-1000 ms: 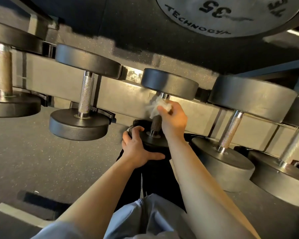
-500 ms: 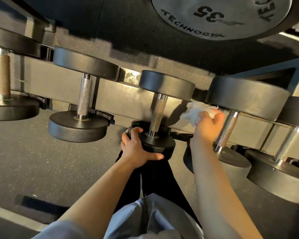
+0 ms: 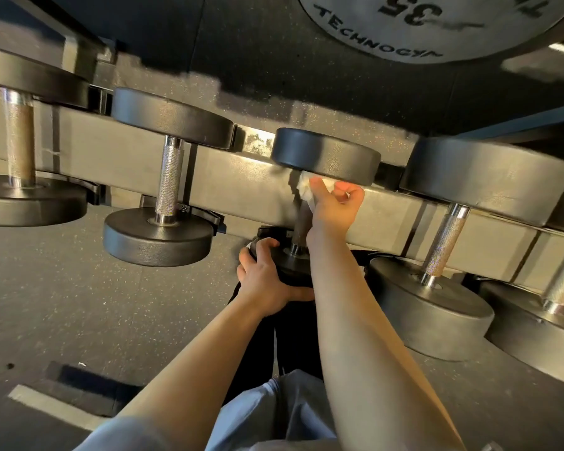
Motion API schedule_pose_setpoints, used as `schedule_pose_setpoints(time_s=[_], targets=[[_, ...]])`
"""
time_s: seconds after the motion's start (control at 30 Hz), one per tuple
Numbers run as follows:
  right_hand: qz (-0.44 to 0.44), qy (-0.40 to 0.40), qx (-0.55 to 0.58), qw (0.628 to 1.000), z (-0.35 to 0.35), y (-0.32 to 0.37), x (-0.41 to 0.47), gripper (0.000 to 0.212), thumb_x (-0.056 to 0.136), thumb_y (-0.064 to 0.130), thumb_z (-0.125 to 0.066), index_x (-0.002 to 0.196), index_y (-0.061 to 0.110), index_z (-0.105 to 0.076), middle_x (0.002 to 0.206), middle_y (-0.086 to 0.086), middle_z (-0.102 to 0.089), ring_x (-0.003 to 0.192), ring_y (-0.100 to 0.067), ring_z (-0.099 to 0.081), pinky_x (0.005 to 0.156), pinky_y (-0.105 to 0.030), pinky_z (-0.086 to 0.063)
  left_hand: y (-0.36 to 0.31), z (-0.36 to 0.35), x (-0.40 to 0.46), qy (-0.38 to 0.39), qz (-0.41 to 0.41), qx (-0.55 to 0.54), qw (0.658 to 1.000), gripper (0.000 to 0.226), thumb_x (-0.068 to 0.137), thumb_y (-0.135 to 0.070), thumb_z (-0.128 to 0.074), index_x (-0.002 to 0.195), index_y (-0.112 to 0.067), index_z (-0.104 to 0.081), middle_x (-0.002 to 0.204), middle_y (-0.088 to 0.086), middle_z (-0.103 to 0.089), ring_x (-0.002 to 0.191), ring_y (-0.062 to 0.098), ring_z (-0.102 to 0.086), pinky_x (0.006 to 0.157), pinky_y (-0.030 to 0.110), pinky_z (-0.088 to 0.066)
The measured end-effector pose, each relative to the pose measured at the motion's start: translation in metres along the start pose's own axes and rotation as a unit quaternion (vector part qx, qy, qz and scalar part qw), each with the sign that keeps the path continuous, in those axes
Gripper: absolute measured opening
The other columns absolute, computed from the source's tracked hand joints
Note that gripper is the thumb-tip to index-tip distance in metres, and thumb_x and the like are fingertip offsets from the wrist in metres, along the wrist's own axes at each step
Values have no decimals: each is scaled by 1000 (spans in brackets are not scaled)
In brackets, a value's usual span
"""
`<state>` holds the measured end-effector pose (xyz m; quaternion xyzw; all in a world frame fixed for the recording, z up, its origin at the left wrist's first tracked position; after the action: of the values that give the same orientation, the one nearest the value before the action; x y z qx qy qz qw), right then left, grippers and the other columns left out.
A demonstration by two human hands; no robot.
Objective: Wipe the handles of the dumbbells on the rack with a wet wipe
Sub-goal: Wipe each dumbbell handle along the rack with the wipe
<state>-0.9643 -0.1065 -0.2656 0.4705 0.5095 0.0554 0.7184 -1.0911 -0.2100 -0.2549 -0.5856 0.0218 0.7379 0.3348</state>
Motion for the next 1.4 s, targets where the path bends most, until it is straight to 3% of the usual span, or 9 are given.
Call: schedule_pose_setpoints(time_s=[0.17,0.37,0.5,0.7,0.83,1.0,1.17,1.3,1.4], targets=[[51,-77,-99,991,22,3,0,22,85,13,-67,74,32,-62,84,-3,-66,84,-24,-64,82,-40,-55,0,1,0,-5,-8,0,1000,101,61,-37,-88,138,-30,-24,142,8,-16,133,31,-24,109,41,-29],[61,66,-336,938,32,10,2,31,85,4,-59,61,23,-57,67,7,-53,67,-10,-49,63,-21,-39,1,-1,0,-1,-5,-16,1000,107,54,-40,-92,137,-32,-25,142,8,-17,134,31,-23,113,44,-30],[60,179,-503,843,43,-9,-14,9,87,12,-63,92,14,-70,86,4,-61,81,-11,-54,68,-18,-36,1,0,-1,-10,-9,-17,1000,108,51,-41,-93,136,-32,-26,138,7,-19,132,31,-26,113,43,-31],[87,303,-732,604,14,-15,-16,16,89,11,-57,97,12,-71,88,-2,-58,85,-19,-56,72,-25,-40,1,-1,-1,-2,-6,-28,1000,110,53,-38,-93,138,-34,-24,142,6,-15,135,30,-21,112,44,-32],[121,372,-766,510,5,-14,-28,20,91,8,-53,101,13,-69,95,-3,-59,91,-22,-59,74,-27,-42,3,-2,0,4,6,-25,1000,113,53,-39,-92,140,-35,-20,145,7,-11,138,31,-15,114,47,-27],[159,465,-669,557,4,-10,-50,33,96,10,-44,114,21,-69,108,-3,-57,99,-18,-54,85,-26,-40,3,-2,1,-2,1,-30,1000,118,53,-38,-93,143,-34,-17,147,9,-10,140,33,-14,115,47,-26],[193,449,-709,508,-10,-29,-52,34,98,17,-43,124,29,-61,106,-4,-50,104,-27,-53,87,-33,-42,3,0,1,-1,3,-35,999,119,54,-35,-93,145,-34,-15,144,8,-15,140,32,-17,115,47,-27],[156,481,-688,521,0,-19,-51,35,98,13,-44,125,26,-62,118,2,-53,109,-18,-51,90,-24,-36,4,-3,0,15,25,-33,999,130,54,-35,-93,149,-35,-5,148,8,-11,142,32,-15,116,47,-27],[120,484,-701,510,16,-13,-39,37,99,11,-41,125,26,-62,105,5,-50,97,-14,-50,81,-24,-36,5,-3,4,19,41,-25,999,139,51,-35,-94,151,-33,3,152,9,-7,143,35,-14,116,50,-25]])
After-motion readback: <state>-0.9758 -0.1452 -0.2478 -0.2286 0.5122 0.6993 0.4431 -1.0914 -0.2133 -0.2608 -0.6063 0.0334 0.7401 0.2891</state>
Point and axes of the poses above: each hand's wrist, its own x-axis towards the middle knuckle, its own z-axis out of the back of the hand, y = z × x, the point moved 9 cm from there along x, towards the middle knuckle
